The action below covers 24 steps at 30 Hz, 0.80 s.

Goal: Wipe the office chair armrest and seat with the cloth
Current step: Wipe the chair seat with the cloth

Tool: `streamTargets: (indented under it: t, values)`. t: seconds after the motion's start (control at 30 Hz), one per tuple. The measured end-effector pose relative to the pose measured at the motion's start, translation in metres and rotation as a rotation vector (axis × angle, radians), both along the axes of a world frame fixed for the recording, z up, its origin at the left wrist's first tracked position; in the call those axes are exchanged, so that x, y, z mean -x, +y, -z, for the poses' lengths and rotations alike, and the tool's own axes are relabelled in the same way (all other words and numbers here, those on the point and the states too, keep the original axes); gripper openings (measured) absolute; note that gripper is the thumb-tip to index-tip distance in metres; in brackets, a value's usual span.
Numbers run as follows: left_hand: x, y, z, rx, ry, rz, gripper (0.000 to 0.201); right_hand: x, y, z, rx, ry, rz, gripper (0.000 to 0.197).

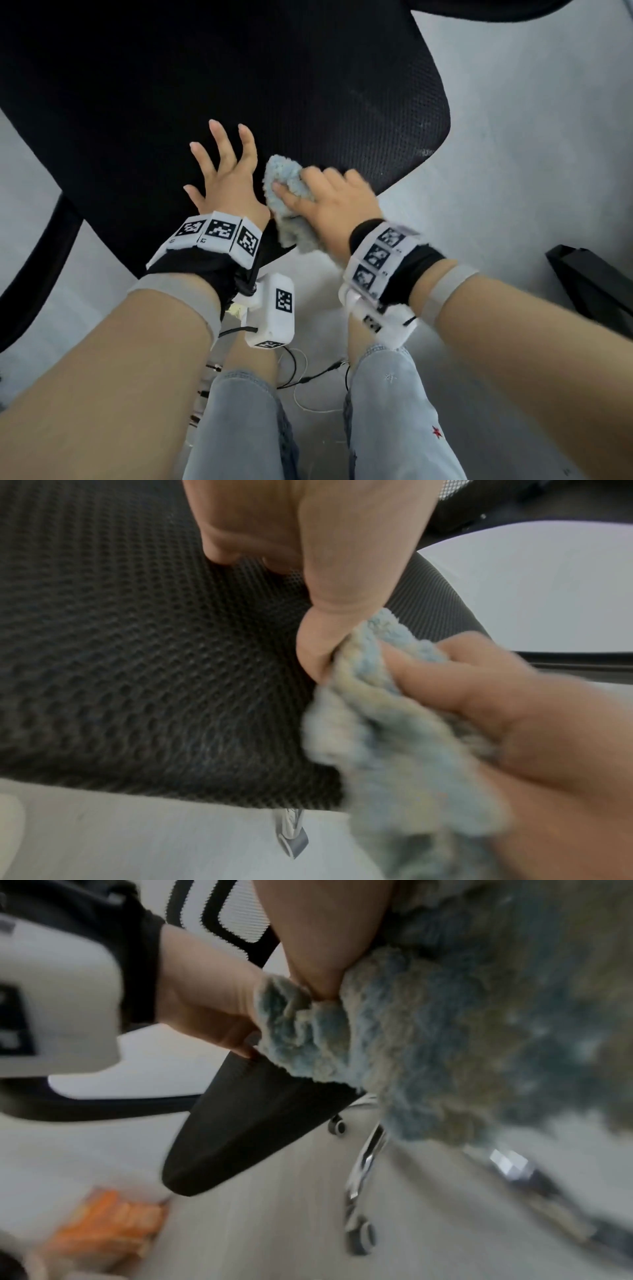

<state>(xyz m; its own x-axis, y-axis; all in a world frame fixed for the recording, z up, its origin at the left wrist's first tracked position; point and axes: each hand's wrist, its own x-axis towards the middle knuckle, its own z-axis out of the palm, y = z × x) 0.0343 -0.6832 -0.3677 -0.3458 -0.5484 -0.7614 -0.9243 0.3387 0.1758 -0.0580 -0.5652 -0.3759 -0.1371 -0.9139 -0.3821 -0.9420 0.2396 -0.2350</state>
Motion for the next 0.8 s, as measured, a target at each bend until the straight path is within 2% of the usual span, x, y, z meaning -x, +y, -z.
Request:
streamTargets:
  t: [0.03, 0.13, 0.2, 0.23, 0.3, 0.33, 0.4, 0.43, 0.5, 0.53, 0.63, 0.67, 0.73, 0.8]
  values:
    - [-0.001, -0.001, -0.001, -0.009, -0.006, 0.009, 0.105, 0.017, -0.001, -0.004, -0.058, 0.027, -0.001, 0.06]
    - [-0.001, -0.002, -0.002, -0.026, -0.009, 0.024, 0.108, 0.075, 0.004, -0.01, -0.063, 0.004, 0.397, 0.068]
    - [0.0, -0.002, -0.002, -0.025, -0.013, 0.028, 0.109, 0.089, 0.003, -0.014, -0.072, 0.095, 0.535, 0.073]
    - [0.001, -0.001, -0.003, -0.024, -0.022, 0.029, 0.109, 0.084, -0.002, -0.014, -0.107, 0.124, 0.551, 0.076]
    - [0.002, 0.0, -0.002, -0.018, -0.037, 0.03, 0.109, 0.052, -0.016, -0.011, -0.191, 0.065, 0.517, 0.074]
    - [0.002, 0.0, -0.002, -0.015, -0.037, 0.028, 0.108, 0.031, -0.023, -0.011, -0.193, 0.005, 0.446, 0.067]
    - [0.0, -0.002, -0.001, -0.011, -0.035, 0.031, 0.106, -0.013, -0.026, -0.012, -0.076, -0.033, 0.199, 0.054]
    - [-0.002, -0.004, -0.001, -0.009, -0.038, 0.043, 0.107, -0.02, -0.027, -0.013, -0.055, -0.029, 0.088, 0.057]
    - [-0.006, -0.006, -0.001, -0.013, -0.049, 0.077, 0.111, 0.006, -0.029, -0.008, -0.104, -0.032, -0.034, 0.062]
    - [-0.006, -0.007, -0.001, -0.014, -0.057, 0.09, 0.112, 0.028, -0.029, -0.006, -0.127, -0.014, 0.015, 0.061]
    - [-0.002, -0.006, 0.0, -0.017, -0.078, 0.092, 0.113, 0.088, -0.02, -0.012, -0.051, 0.0, 0.448, 0.06]
    - [-0.001, -0.006, 0.0, -0.014, -0.085, 0.089, 0.113, 0.094, -0.02, -0.013, -0.056, 0.027, 0.515, 0.065]
    - [0.002, -0.005, 0.001, -0.016, -0.101, 0.086, 0.113, 0.078, -0.028, -0.011, -0.149, 0.074, 0.514, 0.071]
    - [0.003, -0.006, 0.001, -0.03, -0.112, 0.075, 0.114, 0.047, -0.039, -0.01, -0.198, 0.039, 0.398, 0.072]
